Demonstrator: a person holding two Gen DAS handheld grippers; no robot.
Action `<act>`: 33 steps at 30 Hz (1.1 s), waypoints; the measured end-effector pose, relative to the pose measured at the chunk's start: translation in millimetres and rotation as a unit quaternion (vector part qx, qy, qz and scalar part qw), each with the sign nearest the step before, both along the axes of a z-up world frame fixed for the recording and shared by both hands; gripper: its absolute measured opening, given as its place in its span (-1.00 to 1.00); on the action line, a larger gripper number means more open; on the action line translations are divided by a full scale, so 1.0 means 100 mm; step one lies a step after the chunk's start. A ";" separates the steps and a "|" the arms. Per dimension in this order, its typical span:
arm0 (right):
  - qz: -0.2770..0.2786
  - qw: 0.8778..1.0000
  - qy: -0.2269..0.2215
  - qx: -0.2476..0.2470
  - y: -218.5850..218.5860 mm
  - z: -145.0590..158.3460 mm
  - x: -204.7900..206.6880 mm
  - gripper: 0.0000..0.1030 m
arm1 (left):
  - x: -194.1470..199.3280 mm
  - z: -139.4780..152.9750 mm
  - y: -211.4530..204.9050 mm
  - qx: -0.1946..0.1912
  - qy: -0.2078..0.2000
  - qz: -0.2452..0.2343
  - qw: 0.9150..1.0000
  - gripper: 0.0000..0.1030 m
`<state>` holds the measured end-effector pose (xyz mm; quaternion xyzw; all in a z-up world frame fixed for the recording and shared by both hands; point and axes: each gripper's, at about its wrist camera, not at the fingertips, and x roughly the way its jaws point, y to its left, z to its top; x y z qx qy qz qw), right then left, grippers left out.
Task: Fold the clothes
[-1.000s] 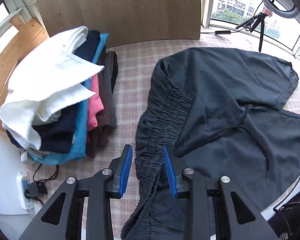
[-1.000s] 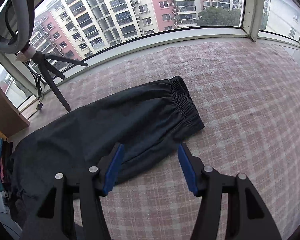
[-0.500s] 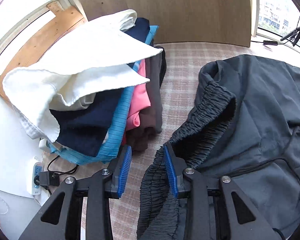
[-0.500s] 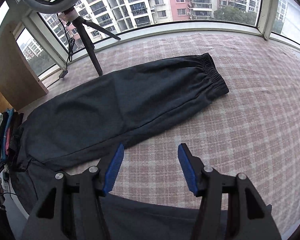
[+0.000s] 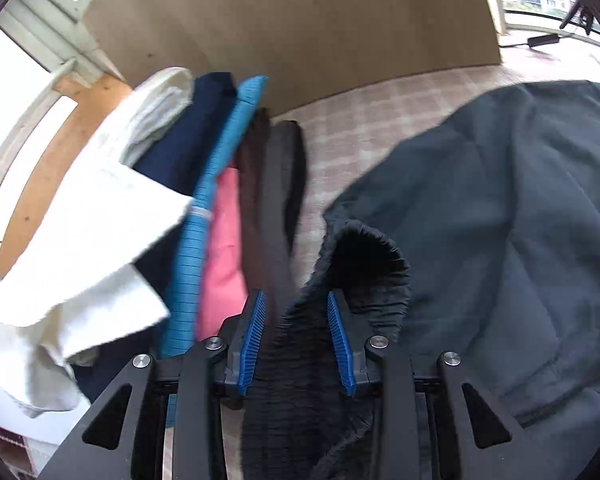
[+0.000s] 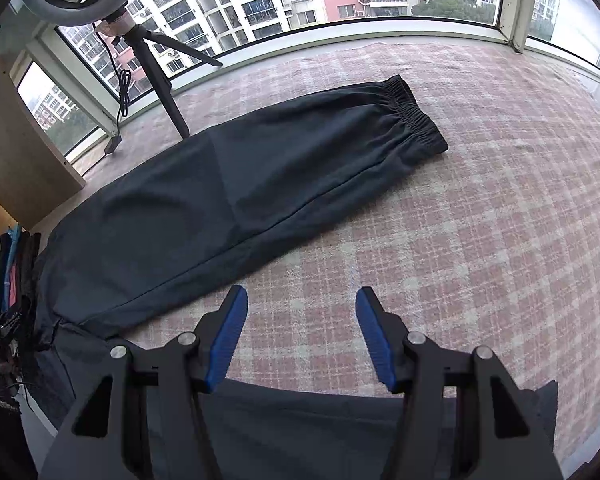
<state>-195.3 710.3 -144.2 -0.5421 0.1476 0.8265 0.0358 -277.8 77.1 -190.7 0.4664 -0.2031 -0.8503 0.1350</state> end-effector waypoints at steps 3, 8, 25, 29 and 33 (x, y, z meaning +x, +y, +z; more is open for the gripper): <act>-0.005 1.000 -0.003 0.008 0.04 0.00 0.03 0.08 | 0.19 0.27 -0.12 0.040 0.020 -0.004 0.999 -0.37; -0.015 1.000 -0.006 0.005 0.10 -0.01 0.21 0.08 | 0.72 0.57 -0.42 0.107 0.019 -0.012 0.994 -0.34; -0.177 0.984 -0.002 0.002 1.00 -0.07 2.32 0.12 | 1.90 -0.28 -0.90 0.236 -0.087 0.023 0.968 0.09; -0.206 0.978 -0.001 0.015 1.28 -0.13 2.72 0.17 | 1.92 -0.32 -0.93 0.267 -0.089 0.025 0.959 0.10; -0.217 0.976 -0.002 -0.005 1.46 -0.31 2.86 0.18 | 1.91 -0.36 -0.82 0.253 -0.101 0.011 0.962 0.11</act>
